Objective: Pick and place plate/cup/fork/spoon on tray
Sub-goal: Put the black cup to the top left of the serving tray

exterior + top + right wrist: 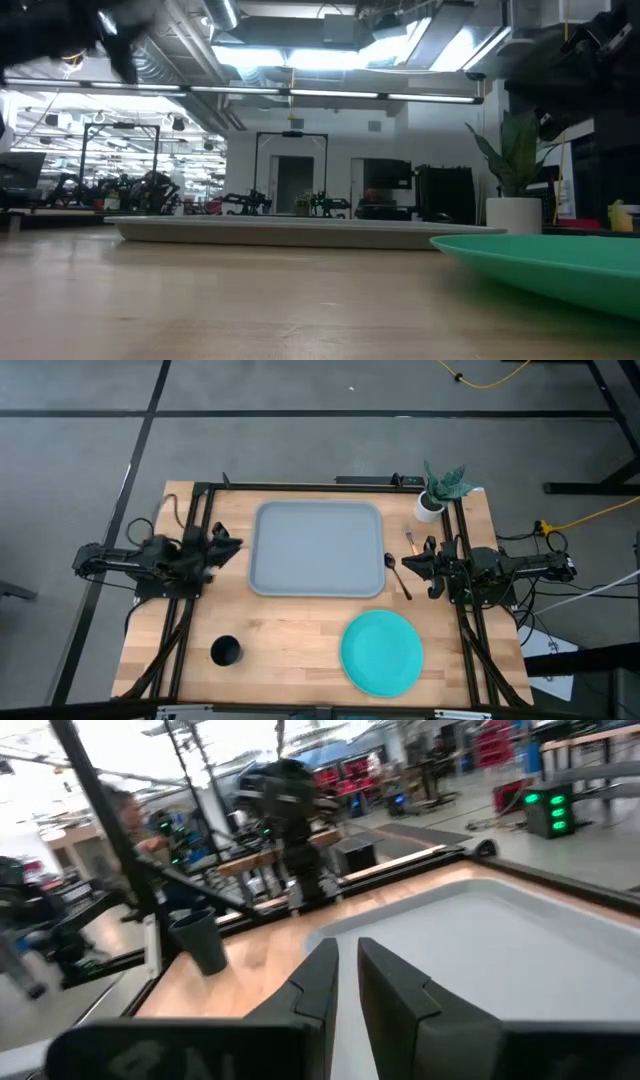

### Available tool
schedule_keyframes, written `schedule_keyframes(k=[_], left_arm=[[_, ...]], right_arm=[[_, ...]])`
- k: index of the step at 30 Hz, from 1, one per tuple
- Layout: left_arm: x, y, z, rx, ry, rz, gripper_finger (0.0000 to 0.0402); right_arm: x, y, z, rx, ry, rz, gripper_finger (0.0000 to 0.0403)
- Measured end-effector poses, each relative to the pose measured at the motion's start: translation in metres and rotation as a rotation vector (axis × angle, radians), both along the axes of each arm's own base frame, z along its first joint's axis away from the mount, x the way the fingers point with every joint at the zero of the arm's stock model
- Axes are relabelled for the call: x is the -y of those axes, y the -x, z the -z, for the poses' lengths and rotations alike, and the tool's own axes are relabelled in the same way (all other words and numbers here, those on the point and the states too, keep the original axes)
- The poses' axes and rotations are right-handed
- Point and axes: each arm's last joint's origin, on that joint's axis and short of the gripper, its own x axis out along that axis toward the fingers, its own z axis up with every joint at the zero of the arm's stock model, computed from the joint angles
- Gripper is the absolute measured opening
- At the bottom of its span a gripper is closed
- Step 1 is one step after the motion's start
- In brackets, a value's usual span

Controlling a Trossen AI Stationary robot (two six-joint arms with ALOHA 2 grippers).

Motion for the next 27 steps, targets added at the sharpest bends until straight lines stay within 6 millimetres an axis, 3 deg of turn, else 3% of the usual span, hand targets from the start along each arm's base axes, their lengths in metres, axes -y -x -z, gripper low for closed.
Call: schedule_keyframes(k=[3,7,10,13,20,24,27], left_arm=[[0.006,0.010,-0.036,0.135,-0.154,0.148,0.0099],[0.010,0.007,-0.080,0.082,-0.251,0.169,0.0098],[0.013,-0.004,-0.117,-0.066,-0.262,0.184,0.0098],[0.018,-0.035,-0.137,-0.334,-0.255,0.202,0.0098],[0.036,-0.099,-0.156,-0.970,-0.191,0.346,0.0098],[0.049,-0.119,-0.147,-1.307,-0.032,0.434,0.0098],[0.061,-0.118,-0.129,-1.563,0.037,0.455,0.0098]], right_arm=[[0.002,0.001,-0.003,0.030,-0.010,0.072,0.0048],[0.004,0.001,-0.005,0.051,-0.019,0.134,0.0048],[0.004,0.001,-0.005,0.055,-0.018,0.136,0.0048],[0.004,0.001,-0.005,0.054,-0.016,0.136,0.0048],[0.004,0.001,-0.005,0.040,0.025,0.138,0.0048],[0.003,0.001,-0.002,0.015,0.032,0.119,0.0048],[0.003,0.001,0.000,-0.008,0.040,0.120,0.0048]])
